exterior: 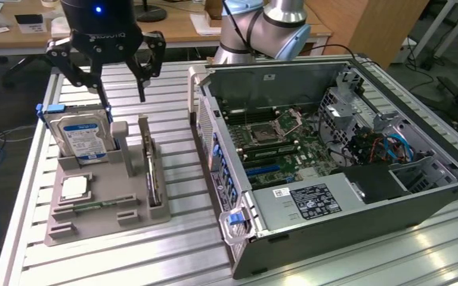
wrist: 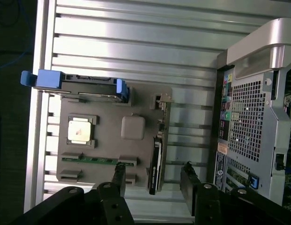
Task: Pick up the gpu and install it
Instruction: 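Pick up the gpu and move the gpu toward the slot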
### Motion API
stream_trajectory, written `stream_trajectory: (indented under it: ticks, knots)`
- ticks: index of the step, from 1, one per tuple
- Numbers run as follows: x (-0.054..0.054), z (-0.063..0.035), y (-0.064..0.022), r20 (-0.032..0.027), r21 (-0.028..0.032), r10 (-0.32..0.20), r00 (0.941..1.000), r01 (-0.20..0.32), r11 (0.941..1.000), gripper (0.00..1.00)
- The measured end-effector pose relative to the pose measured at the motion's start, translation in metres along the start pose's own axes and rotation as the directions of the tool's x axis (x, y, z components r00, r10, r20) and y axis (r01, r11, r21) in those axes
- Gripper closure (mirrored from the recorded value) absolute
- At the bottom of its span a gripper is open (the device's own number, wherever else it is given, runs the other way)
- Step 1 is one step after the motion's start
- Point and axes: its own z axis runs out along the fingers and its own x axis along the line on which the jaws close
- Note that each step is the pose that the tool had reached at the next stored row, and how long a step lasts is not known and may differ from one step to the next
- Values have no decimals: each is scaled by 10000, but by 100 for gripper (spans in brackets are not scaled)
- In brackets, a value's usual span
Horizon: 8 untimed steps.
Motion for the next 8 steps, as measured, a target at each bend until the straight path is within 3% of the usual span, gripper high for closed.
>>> stream_trajectory:
  ticks: [8]
  knots:
    - [-10,112,-32,3,2,55,10000,-55,10000,41]
